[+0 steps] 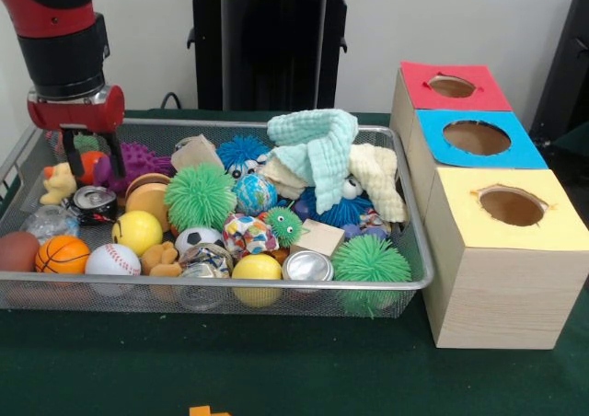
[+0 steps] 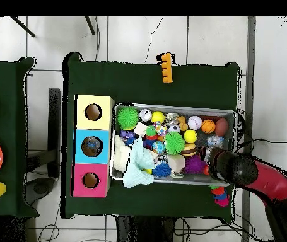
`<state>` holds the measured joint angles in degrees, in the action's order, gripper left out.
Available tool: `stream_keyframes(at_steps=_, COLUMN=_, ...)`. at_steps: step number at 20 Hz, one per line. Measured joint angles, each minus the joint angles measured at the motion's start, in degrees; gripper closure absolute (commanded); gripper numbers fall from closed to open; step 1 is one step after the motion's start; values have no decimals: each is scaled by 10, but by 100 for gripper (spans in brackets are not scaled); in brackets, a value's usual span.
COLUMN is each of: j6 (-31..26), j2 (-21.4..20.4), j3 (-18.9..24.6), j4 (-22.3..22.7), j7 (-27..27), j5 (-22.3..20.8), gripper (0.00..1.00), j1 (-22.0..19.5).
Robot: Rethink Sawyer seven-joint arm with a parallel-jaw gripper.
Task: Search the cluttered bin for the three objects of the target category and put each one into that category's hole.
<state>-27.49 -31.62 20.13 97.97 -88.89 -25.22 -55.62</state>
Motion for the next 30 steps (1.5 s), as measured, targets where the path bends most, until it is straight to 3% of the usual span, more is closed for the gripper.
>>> stream_keyframes(at_steps=8, j6=0, j2=7, j3=0, j4=-20, j7=0, j5=0, gripper=0, j1=13)
stream_keyframes(at_steps=19, j6=-6, j2=43, j3=14, j4=-89, j7=0, j5=0, gripper=0, j1=19)
stream_keyframes(at_steps=30, j6=-59, j2=73, j3=35, j4=-151, j7=0, j5=-2, gripper=0, j1=17)
